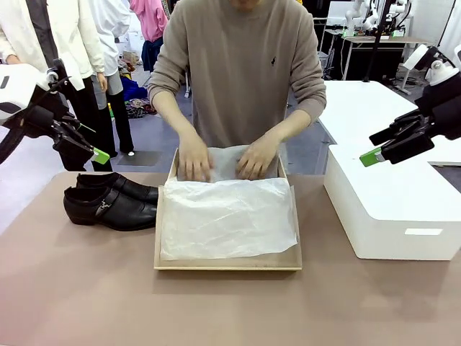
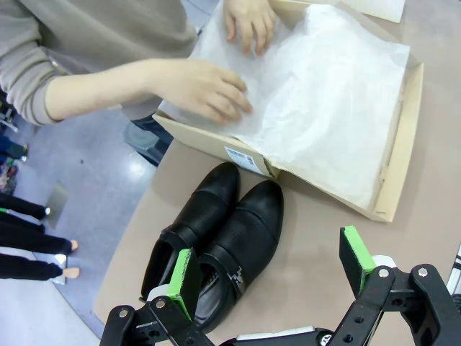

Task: Pack the shoes into the box.
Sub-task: Place one shoe of the Shoes into the Shoes Box.

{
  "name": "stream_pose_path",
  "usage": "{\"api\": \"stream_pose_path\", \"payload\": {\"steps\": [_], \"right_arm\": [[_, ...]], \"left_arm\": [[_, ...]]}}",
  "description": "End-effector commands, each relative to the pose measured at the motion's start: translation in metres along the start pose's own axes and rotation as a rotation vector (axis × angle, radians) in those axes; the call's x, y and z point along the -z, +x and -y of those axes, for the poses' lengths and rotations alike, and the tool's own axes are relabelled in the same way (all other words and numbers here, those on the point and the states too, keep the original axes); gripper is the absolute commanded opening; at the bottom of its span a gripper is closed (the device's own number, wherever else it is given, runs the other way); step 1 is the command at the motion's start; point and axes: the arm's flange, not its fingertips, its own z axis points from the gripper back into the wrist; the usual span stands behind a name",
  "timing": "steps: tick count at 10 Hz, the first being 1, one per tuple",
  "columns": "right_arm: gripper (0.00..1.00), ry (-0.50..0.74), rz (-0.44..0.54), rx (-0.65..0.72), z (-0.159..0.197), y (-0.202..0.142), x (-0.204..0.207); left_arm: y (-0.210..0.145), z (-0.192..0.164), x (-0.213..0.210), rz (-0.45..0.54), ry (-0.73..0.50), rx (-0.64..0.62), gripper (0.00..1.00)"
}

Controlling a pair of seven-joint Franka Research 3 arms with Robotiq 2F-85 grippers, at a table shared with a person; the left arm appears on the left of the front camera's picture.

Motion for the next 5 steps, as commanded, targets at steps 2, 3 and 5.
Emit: {"api": "stream_pose_path", "payload": {"steps": [2, 3, 5], "right_arm": [[1.00, 0.010, 0.013, -0.008, 0.0010, 0.0013, 0.0017], [1.00, 0.010, 0.013, -0.008, 0.0010, 0.0013, 0.0017], [1.00, 0.010, 0.013, -0.008, 0.0010, 0.0013, 0.0017]], "left_arm": [[-0.0017, -0.0016, 0.0001, 0.008, -0.009, 0.010, 1.00], [-0.0017, -0.0016, 0.0001, 0.008, -0.009, 0.010, 1.00], [-0.0017, -0.0016, 0.0001, 0.008, -0.009, 0.010, 1.00]]}}
